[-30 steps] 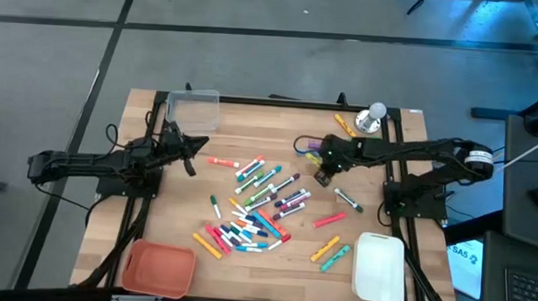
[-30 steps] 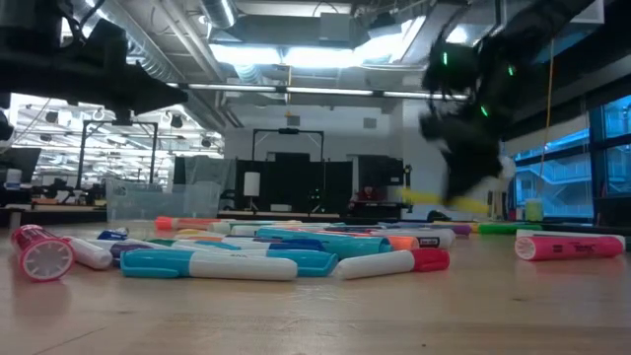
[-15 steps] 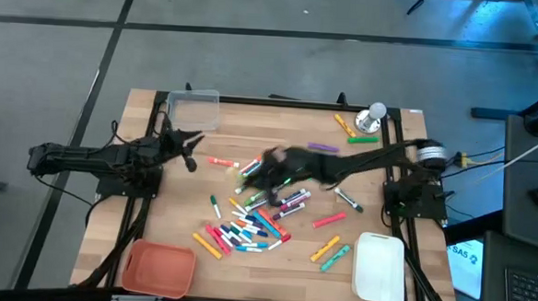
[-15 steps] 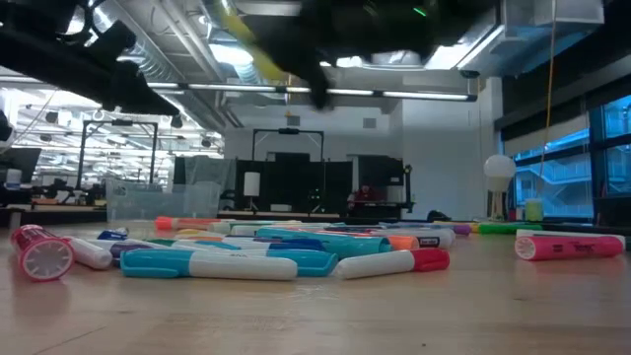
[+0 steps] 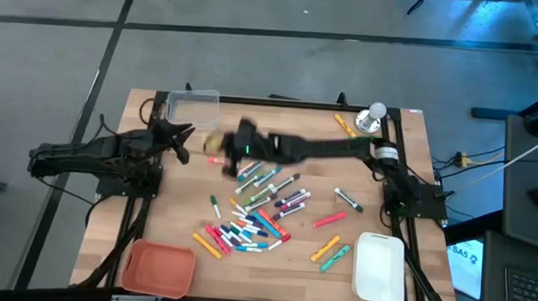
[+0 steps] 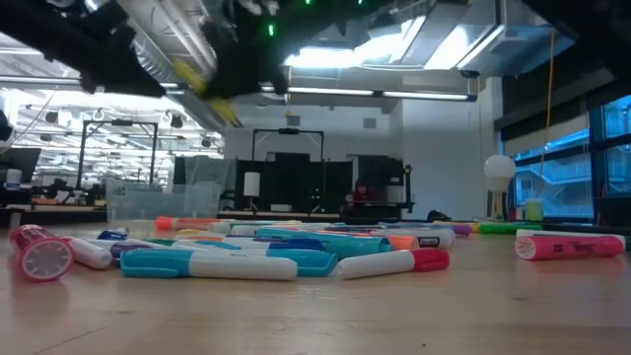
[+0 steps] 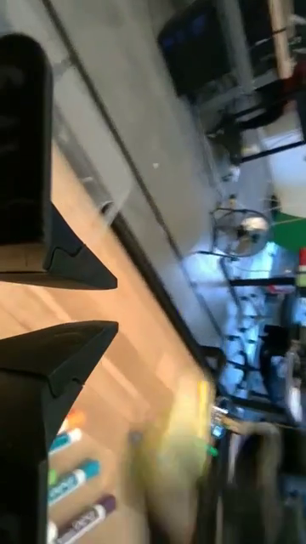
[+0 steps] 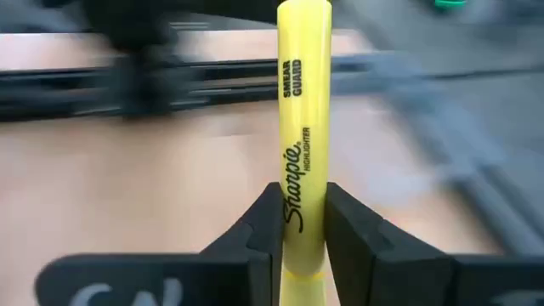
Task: Pick & Place Markers
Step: Put the yellow pen into the transparent bin, then put the top right blue pen into the transparent bin
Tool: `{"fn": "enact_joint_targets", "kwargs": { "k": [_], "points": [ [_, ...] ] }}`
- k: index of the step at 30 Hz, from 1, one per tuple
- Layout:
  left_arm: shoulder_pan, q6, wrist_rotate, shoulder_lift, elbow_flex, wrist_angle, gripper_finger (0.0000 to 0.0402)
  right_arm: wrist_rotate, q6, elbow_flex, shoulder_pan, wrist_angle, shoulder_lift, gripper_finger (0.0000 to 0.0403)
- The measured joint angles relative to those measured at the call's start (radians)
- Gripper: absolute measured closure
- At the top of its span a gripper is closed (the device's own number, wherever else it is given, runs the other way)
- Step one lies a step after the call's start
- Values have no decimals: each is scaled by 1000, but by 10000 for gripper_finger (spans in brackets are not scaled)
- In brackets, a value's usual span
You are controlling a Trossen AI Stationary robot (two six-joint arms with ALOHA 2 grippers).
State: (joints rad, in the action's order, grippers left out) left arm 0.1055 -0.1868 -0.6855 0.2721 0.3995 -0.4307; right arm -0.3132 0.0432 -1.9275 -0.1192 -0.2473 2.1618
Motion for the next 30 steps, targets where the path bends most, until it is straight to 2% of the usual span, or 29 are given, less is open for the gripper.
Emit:
{"fn": "enact_joint_targets", "kwargs": {
  "k": [2, 6, 8, 12, 17, 20, 23, 27, 30],
  "points": [
    [0, 26, -14, -5, 11, 6, 336, 48, -6, -31, -76, 38, 40, 338],
    [0, 15, -86, -20, 12, -2, 336, 272, -110, -93, -201, 224, 157, 338],
    [0, -3, -94, -19, 11, -18, 335, 332, -163, -144, -238, 312, 223, 338],
    [0, -13, -98, -19, 11, -22, 333, 351, -226, -262, -275, 413, 348, 338],
    [0, -29, -98, -19, -6, -22, 333, 413, -246, -423, -277, 423, 470, 336],
    [0, -37, -98, -16, -17, -14, 331, 449, -234, -408, -273, 480, 496, 321],
    [0, -40, -97, -10, -17, -11, 331, 427, -197, -403, -273, 433, 500, 299],
    [0, -40, -97, -10, -17, -10, 330, 415, -169, -404, -275, 436, 491, 256],
    [0, -46, -97, -10, -17, -11, 327, 456, -163, -410, -275, 440, 490, 219]
  ]
}}
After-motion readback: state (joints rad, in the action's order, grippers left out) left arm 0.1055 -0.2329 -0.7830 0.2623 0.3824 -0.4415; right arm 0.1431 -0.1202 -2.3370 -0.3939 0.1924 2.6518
